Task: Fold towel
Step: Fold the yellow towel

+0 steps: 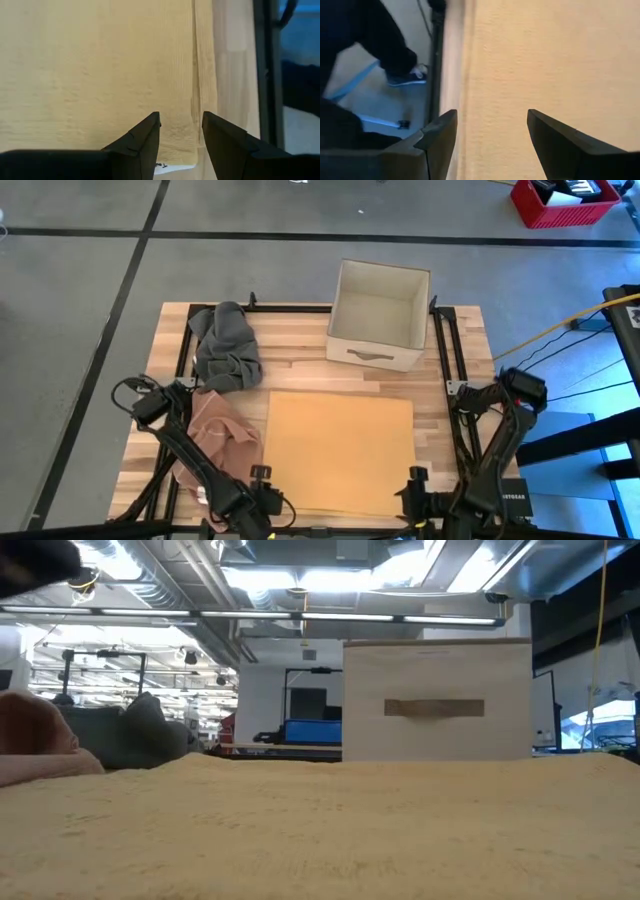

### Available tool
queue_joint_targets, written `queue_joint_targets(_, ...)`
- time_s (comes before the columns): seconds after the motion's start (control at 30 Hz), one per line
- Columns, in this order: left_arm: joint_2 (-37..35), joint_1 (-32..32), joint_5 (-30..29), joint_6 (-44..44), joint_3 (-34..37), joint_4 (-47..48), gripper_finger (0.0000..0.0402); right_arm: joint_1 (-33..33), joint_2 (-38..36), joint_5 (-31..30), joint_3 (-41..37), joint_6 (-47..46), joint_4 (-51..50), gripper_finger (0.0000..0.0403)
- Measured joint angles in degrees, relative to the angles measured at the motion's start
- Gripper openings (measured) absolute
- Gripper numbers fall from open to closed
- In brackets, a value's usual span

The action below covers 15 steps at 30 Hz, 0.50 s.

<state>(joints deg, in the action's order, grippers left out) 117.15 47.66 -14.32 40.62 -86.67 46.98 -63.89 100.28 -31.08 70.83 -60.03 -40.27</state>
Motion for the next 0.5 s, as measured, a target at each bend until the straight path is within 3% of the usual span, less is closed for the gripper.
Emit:
queue_joint_targets(0.33,3.3,-0.1,1.2,1.4,0.0,1.2,0.0141,0.1,0.5,-0.4,-0.5,-4.5,-0.1,0.0245)
queue_joint_targets(0.5,3.3,-0.4,0.5,4.0,0.0,3.6,0.0141,0.7,0.5,2.6,-0.5,-4.2,0.3,0.0245)
